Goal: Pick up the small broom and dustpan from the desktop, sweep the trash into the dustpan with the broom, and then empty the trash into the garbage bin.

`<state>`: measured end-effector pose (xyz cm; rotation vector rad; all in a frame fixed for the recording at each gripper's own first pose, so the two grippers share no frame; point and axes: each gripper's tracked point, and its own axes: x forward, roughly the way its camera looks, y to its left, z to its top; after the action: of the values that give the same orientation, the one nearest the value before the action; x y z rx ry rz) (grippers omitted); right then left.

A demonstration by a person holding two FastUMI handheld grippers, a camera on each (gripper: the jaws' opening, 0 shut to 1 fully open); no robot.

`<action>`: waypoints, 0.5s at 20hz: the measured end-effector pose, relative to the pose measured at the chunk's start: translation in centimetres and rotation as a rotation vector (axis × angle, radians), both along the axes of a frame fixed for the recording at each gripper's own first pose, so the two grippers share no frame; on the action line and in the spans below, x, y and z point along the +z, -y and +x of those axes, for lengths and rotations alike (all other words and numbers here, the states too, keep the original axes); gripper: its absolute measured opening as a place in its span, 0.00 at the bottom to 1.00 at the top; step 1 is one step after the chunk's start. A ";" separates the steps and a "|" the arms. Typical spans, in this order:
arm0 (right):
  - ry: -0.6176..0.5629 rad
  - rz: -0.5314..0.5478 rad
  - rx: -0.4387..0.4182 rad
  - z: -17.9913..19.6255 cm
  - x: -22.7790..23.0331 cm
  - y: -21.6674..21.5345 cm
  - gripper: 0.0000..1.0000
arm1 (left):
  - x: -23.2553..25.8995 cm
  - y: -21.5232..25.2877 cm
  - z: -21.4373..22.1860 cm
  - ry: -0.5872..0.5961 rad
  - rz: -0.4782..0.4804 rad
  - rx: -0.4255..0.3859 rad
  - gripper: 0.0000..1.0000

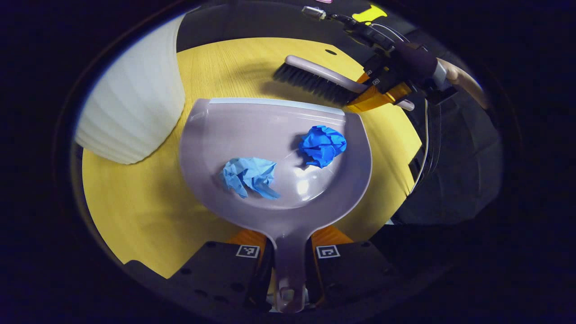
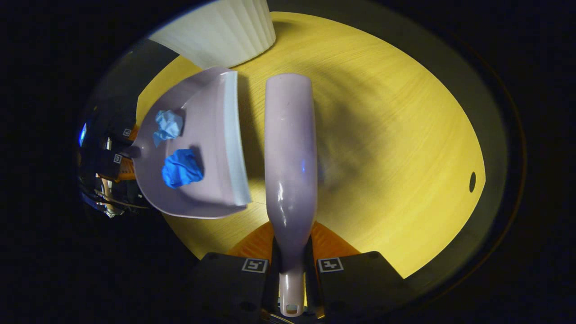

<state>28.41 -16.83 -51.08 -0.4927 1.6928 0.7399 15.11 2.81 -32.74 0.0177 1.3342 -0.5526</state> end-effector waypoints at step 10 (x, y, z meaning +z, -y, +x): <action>-0.023 0.083 -0.126 1.3 -3.8 4.4 0.27 | 7.1 -1.9 0.4 0.134 0.087 0.048 0.29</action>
<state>29.74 -21.26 -54.85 -0.3175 1.6904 0.7227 15.47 4.68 -25.65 0.0922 1.2242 -0.4450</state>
